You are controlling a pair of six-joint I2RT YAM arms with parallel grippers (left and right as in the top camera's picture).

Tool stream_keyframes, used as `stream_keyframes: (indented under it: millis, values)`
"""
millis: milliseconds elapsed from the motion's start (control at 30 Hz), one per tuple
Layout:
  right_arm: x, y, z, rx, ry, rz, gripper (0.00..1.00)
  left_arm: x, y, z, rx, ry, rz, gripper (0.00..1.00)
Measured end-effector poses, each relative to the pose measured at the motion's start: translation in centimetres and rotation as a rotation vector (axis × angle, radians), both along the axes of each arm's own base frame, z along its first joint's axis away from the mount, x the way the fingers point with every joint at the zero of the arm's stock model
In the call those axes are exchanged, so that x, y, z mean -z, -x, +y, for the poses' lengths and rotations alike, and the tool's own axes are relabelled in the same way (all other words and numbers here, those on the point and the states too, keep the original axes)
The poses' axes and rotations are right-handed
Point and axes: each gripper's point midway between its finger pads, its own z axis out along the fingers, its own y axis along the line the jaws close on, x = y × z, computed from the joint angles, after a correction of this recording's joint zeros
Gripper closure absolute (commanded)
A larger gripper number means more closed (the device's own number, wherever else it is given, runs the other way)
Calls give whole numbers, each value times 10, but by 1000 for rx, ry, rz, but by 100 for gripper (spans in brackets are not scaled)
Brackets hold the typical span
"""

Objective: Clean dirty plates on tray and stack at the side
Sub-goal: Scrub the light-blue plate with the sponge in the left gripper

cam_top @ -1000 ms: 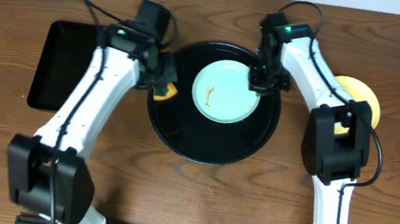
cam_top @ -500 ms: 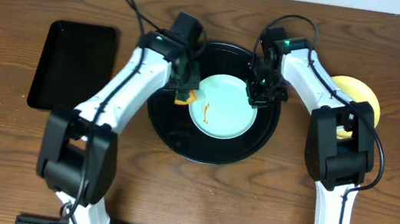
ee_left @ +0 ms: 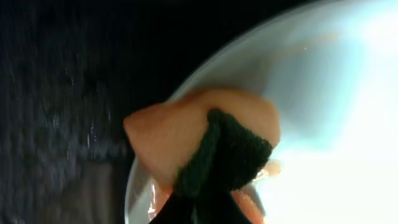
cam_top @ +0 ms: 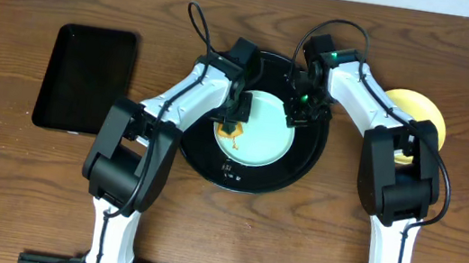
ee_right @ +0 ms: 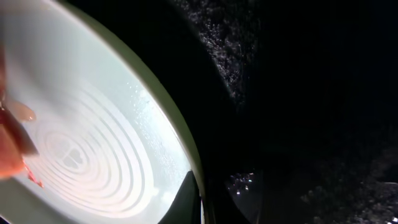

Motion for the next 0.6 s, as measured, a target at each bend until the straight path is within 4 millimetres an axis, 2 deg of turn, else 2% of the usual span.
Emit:
stream_keyframes:
  millis: [167,300,400,600]
  values:
    - [0,2,6,-12,-19,2,99,0,32,-2,-37,24,146,92]
    - [0,2,6,-13,-19,0,99,0,44,-15,-41,99,212,92]
    - [0,2,6,-13,-19,0,99,0,39,-27,-35,155,195,92]
    - [0,2,7,-14,-24,3,99,-2,-1,-51,-4,230,17,92]
